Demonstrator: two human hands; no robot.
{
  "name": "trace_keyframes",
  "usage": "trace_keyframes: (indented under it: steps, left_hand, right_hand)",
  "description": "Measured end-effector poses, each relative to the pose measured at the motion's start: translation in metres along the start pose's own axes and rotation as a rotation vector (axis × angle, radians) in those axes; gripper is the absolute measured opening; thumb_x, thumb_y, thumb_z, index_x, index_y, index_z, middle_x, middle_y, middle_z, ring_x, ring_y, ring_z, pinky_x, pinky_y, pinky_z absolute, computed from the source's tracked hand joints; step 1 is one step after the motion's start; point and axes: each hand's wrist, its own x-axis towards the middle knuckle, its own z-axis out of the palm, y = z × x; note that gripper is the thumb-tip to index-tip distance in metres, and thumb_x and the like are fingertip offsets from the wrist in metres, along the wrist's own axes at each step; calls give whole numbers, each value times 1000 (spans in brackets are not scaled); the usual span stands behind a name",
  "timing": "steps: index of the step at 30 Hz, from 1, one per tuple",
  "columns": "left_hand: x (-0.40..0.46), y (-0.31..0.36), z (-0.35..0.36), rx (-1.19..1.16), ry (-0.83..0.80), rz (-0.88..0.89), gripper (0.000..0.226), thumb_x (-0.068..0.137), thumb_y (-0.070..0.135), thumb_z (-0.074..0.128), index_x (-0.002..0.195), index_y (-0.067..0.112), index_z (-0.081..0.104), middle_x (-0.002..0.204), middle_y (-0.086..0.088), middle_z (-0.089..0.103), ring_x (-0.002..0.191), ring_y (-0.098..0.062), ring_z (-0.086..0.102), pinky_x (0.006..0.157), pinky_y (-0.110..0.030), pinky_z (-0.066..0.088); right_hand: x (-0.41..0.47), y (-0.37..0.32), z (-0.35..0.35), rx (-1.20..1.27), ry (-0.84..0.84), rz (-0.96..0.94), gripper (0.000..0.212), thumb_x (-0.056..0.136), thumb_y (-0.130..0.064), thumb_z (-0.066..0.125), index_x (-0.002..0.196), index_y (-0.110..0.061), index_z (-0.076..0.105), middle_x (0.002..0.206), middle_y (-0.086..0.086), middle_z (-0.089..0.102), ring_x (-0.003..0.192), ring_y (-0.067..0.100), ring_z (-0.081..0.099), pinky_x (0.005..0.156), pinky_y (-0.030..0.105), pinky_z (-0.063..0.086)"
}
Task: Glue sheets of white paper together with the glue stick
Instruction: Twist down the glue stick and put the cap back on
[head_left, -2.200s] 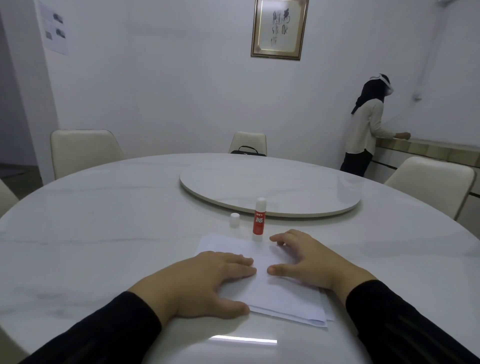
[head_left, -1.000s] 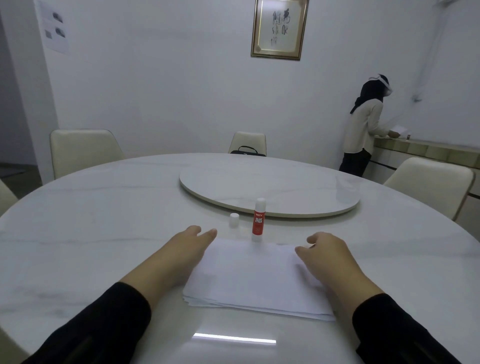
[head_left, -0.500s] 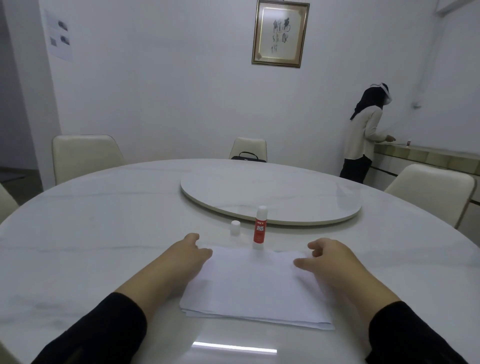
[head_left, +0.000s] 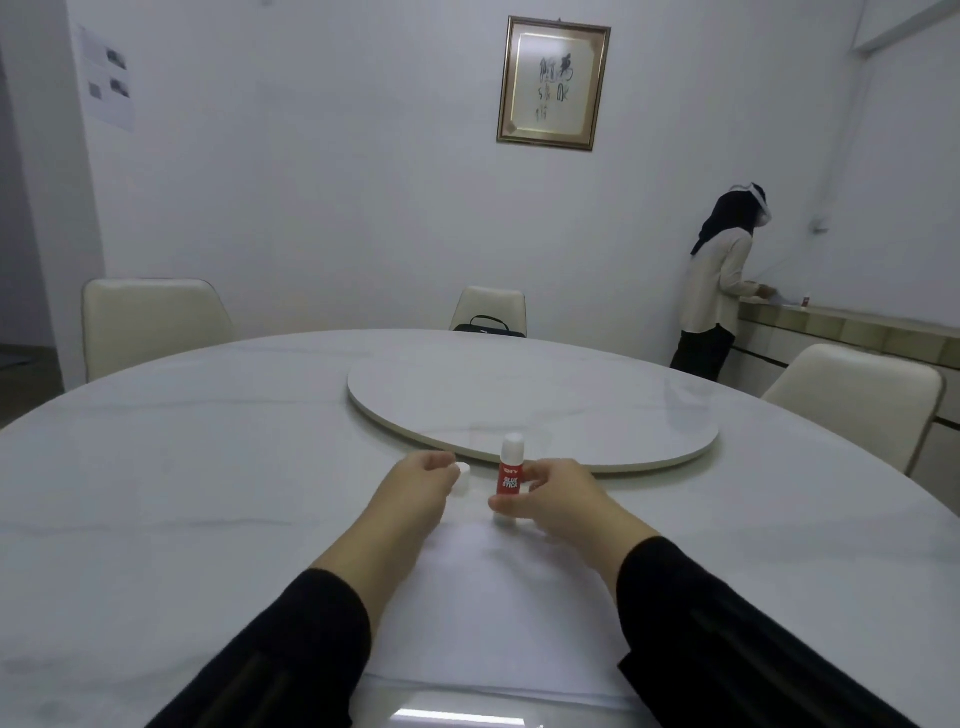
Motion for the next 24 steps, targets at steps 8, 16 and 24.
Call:
trace_keyframes:
  steps: [8,16,24]
  left_hand:
    - [-12,6,0,-116,-186,164,33,90,36,57,120,23,61,117,12,62,109,-5,54,93,-25,37]
    - [-16,12,-4,-277,-279,289,31,78,43,60,94,21,75,103,3,73,105,-10,63,99,-32,39]
    - [-18,20,-2,-531,-200,266,19,89,21,56,90,7,69,85,-7,75,78,-16,71,67,-21,56]
  right_hand:
    - [-22,-9,-5,70,48,-283,11,94,-23,51,97,-29,60,93,-17,66,81,-2,58,64,18,40]
    - [-45,-2,-1,450,-191,-214,24,98,-24,46,98,-26,70,88,-2,67,83,13,60,79,26,51]
    - [-53,-10,3,894,-237,-64,10,85,-1,62,86,7,69,75,17,72,65,19,70,62,23,57]
